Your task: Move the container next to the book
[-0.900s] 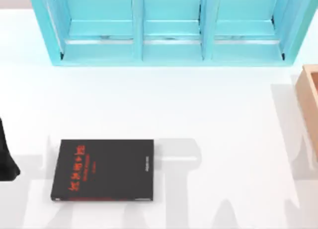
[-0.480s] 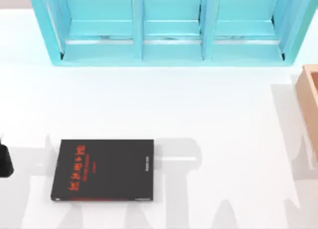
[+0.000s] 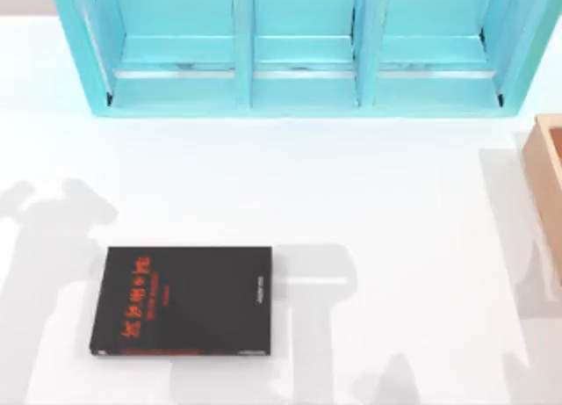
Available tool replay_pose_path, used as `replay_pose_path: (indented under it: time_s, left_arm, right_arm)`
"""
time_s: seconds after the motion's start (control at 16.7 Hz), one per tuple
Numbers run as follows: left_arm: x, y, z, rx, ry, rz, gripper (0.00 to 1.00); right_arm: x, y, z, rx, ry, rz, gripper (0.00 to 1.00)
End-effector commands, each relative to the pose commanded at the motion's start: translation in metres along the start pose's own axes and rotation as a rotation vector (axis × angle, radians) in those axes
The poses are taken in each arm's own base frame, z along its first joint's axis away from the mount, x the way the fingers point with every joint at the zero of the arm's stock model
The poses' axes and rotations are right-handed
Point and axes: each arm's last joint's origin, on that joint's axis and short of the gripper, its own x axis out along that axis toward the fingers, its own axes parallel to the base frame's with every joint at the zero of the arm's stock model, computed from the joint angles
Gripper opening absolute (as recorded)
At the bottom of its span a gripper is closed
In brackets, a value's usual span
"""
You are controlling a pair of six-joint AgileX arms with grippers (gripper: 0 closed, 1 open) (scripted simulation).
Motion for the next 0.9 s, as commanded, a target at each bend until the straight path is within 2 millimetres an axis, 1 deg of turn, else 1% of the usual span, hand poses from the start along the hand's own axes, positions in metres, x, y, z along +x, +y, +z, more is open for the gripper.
replay_pose_path:
  time_s: [0.06,0.18,0.3,0.42,0.54,0.66,0.72,0.78,0.9]
  left_arm:
    - [0.009,0.014,0.012,0.087,0.070,-0.067,1.00]
    - [0.037,0.042,0.034,0.252,0.195,-0.224,1.00]
    - [0.075,0.069,0.049,0.397,0.290,-0.399,1.00]
    - [0.118,0.094,0.055,0.515,0.349,-0.572,1.00]
    - [0.161,0.117,0.052,0.606,0.372,-0.719,1.00]
    - [0.200,0.138,0.041,0.676,0.369,-0.830,1.00]
    - [0.216,0.148,0.034,0.705,0.362,-0.868,1.00]
    - [0.229,0.157,0.027,0.730,0.354,-0.894,1.00]
    - [0.246,0.175,0.011,0.769,0.340,-0.918,1.00]
  right_arm:
    - [0.000,0.000,0.000,0.000,0.000,0.000,1.00]
    - [0.000,0.000,0.000,0.000,0.000,0.000,1.00]
    - [0.000,0.000,0.000,0.000,0.000,0.000,1.00]
    - [0.000,0.000,0.000,0.000,0.000,0.000,1.00]
    - [0.000,0.000,0.000,0.000,0.000,0.000,1.00]
    - [0.000,0.000,0.000,0.000,0.000,0.000,1.00]
    - [0.000,0.000,0.000,0.000,0.000,0.000,1.00]
    - [0.000,0.000,0.000,0.000,0.000,0.000,1.00]
    - [0.000,0.000,0.000,0.000,0.000,0.000,1.00]
